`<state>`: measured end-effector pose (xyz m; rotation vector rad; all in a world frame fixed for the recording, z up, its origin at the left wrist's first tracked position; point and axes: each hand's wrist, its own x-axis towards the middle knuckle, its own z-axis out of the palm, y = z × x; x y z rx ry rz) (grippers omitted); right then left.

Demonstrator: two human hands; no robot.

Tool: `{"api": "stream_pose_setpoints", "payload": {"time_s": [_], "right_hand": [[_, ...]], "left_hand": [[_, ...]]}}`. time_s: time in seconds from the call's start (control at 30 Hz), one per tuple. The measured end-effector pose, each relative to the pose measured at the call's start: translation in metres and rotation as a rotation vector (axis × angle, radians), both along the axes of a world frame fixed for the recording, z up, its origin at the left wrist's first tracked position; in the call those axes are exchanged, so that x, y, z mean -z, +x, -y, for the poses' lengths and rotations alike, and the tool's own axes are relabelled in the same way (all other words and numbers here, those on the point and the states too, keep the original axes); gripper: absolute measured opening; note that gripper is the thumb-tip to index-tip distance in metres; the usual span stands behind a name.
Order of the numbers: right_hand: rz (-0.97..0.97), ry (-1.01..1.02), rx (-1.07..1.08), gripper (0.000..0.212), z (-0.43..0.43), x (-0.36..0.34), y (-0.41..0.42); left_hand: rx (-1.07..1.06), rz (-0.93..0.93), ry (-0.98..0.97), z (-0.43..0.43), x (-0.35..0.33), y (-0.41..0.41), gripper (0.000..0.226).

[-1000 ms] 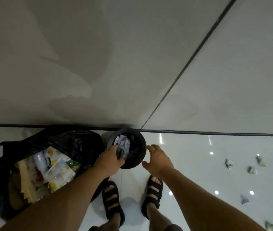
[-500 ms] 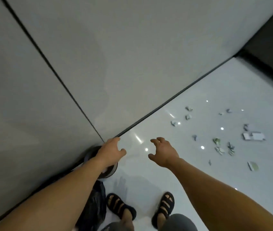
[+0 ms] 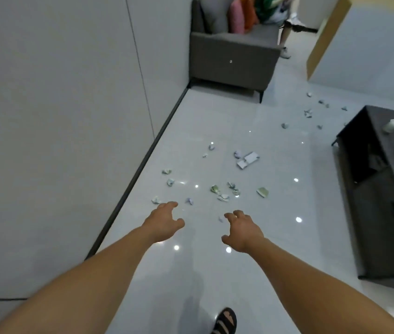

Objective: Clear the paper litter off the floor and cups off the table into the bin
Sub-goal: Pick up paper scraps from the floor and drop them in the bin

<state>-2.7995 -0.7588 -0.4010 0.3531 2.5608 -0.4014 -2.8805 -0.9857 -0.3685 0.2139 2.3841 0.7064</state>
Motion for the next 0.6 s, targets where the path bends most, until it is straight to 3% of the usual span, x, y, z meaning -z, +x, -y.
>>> {"api": "stream_pose_setpoints", "payload": {"time_s": [0.23,0.6], "right_hand": [[0.025,0.040,0.177,0.074,-0.138,0.003,0.011],[0.174,0.025,0.285,0.075,-0.232,0.082,-0.061]], "left_hand": [[0.207,0.052,0.012,-0.143,0.011,-0.017,0.067],[0.322,0.204,-0.062,-0.250,0.112,-0.138,0.068]]}}
